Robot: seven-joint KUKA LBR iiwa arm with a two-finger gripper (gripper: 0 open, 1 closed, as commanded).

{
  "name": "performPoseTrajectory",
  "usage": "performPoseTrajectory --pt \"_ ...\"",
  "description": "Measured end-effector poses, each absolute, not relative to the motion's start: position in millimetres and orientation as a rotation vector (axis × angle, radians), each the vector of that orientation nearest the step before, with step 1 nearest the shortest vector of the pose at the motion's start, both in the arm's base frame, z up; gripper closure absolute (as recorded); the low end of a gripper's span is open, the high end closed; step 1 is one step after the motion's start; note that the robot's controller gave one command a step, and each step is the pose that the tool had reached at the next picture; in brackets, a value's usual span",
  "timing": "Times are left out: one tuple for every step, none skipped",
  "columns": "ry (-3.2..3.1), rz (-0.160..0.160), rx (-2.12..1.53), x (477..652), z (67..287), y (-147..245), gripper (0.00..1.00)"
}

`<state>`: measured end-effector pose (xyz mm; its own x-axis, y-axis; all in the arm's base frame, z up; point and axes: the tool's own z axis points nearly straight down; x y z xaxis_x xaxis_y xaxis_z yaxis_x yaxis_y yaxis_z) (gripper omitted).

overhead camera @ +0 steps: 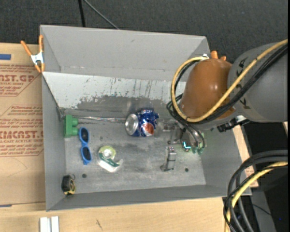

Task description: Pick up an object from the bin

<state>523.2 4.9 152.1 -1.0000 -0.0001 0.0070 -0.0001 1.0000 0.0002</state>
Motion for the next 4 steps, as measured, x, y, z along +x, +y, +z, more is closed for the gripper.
performPoseTrajectory --pt "-3.112 -0.002 -0.420 592.4 70 1 0.00" --pt "-3.140 -0.002 -0.165 582.2 101 47 0.00" --pt "-3.041 0.000 -0.789 590.0 99 43 0.00" --pt "-2.979 -0.007 -1.028 594.4 72 34 0.00"
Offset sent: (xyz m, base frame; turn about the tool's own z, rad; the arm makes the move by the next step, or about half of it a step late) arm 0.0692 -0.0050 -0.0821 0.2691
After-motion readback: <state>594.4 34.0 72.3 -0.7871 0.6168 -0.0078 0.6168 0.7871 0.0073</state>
